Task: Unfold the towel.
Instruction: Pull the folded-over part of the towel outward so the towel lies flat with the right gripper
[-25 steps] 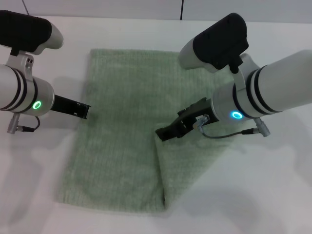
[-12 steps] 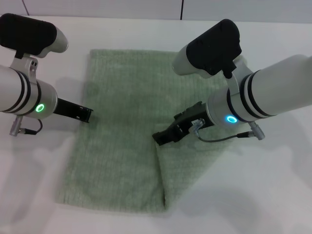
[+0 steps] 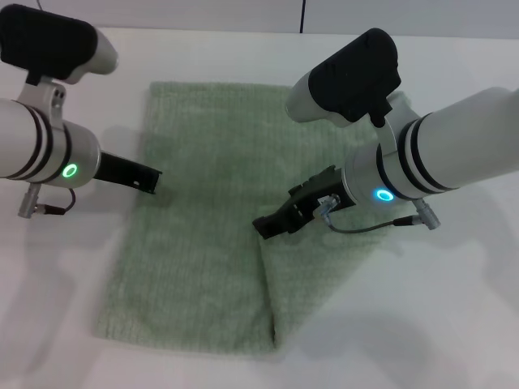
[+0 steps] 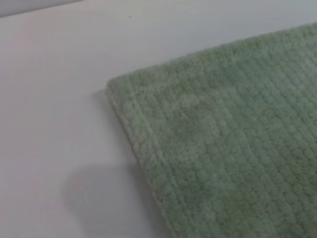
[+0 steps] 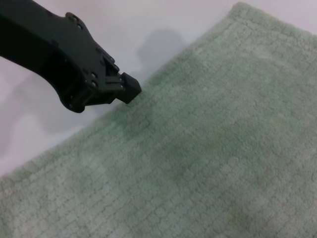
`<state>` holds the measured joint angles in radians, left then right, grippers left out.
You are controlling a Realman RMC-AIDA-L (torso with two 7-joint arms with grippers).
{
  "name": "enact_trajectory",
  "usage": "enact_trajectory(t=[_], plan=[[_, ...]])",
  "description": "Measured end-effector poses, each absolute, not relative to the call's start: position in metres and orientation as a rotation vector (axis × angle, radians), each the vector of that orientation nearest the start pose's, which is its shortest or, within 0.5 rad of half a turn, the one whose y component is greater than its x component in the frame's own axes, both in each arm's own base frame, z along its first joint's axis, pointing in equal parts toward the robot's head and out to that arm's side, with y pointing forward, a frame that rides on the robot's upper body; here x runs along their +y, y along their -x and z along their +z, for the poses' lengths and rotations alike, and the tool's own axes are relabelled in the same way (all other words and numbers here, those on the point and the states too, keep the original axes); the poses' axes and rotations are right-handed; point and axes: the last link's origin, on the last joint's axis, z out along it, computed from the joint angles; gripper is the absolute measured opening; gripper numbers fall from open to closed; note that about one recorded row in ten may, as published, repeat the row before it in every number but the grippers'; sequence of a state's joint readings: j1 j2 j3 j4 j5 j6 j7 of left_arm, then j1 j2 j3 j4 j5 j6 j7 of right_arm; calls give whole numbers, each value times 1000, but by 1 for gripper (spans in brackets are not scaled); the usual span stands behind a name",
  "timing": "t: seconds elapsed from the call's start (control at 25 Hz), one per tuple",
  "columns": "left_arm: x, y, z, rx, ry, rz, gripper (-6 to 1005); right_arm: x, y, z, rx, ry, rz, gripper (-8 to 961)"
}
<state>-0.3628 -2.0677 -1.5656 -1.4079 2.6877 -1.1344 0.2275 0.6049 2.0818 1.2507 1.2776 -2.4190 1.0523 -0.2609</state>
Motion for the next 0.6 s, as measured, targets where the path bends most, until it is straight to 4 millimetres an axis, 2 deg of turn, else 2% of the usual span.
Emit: enact_trajectory(t=[0.6], plan=[[354,233,-16,-1139,2188,281,39,340,-127,-105,853,2650,-231,691]])
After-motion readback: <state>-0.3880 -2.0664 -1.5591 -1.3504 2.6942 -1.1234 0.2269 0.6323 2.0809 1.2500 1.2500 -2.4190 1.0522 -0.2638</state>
